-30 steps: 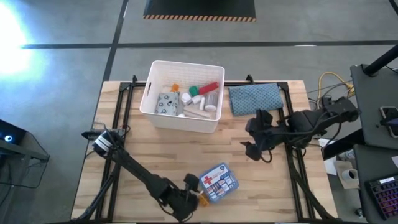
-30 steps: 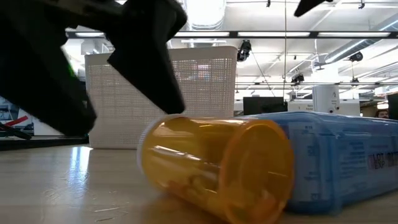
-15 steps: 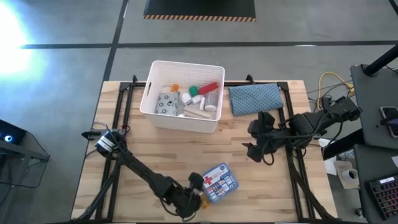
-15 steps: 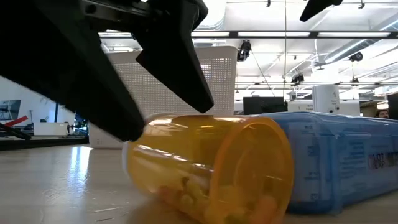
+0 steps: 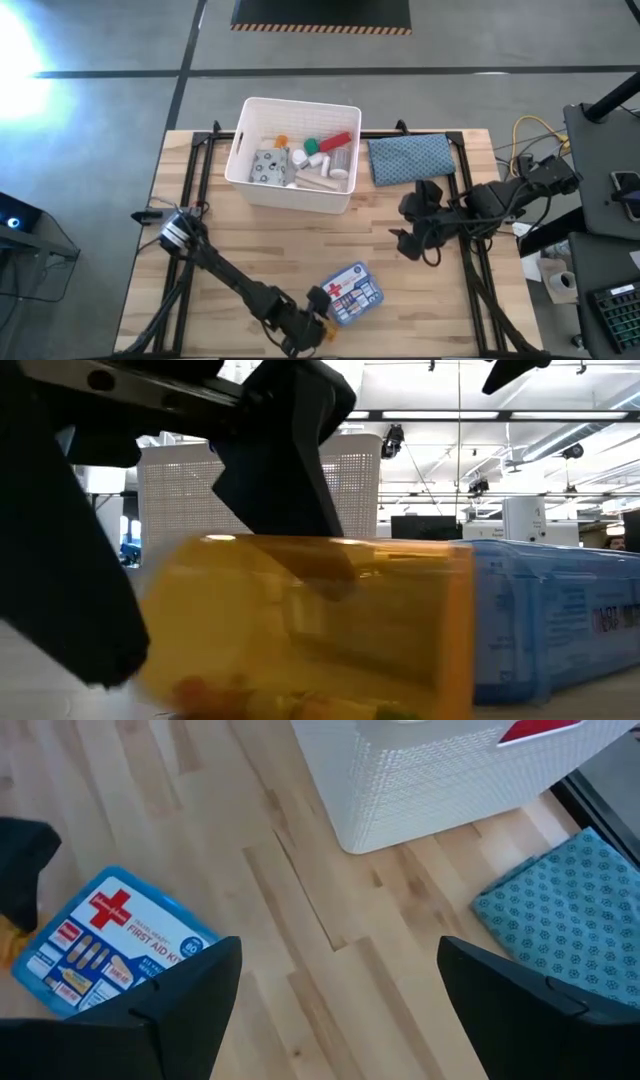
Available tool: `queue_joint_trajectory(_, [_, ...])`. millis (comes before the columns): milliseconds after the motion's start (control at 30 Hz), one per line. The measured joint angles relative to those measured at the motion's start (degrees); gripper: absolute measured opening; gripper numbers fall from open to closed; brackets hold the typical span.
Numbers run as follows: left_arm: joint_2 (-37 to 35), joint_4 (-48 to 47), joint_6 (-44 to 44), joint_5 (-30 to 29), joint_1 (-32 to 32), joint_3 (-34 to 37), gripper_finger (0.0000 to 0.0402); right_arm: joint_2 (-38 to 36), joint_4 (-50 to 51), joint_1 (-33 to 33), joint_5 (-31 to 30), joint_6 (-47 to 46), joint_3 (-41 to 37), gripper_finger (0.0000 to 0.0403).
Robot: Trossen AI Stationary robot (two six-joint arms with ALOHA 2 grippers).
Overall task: Pick & place medical supplies in basket/bin
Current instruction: Put the orange pill bottle into the white bin
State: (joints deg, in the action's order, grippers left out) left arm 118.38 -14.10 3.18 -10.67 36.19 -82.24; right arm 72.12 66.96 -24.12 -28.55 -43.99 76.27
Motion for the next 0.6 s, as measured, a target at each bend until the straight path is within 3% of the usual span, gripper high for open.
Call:
queue_joint_trajectory(333, [1.32,0.94,-0.76,0.06,-1.54,1.31,0.0274,0.00,0.15,0.02,-0.15,-0.61,-0.01,0.0328])
queue_joint_trajectory(600, [1.24,-1.52,-0.96,0.15,-2.50,0.82,0.0199,0.00,0.23,0.02,-0.13,-0.65,-0.32,0.0328])
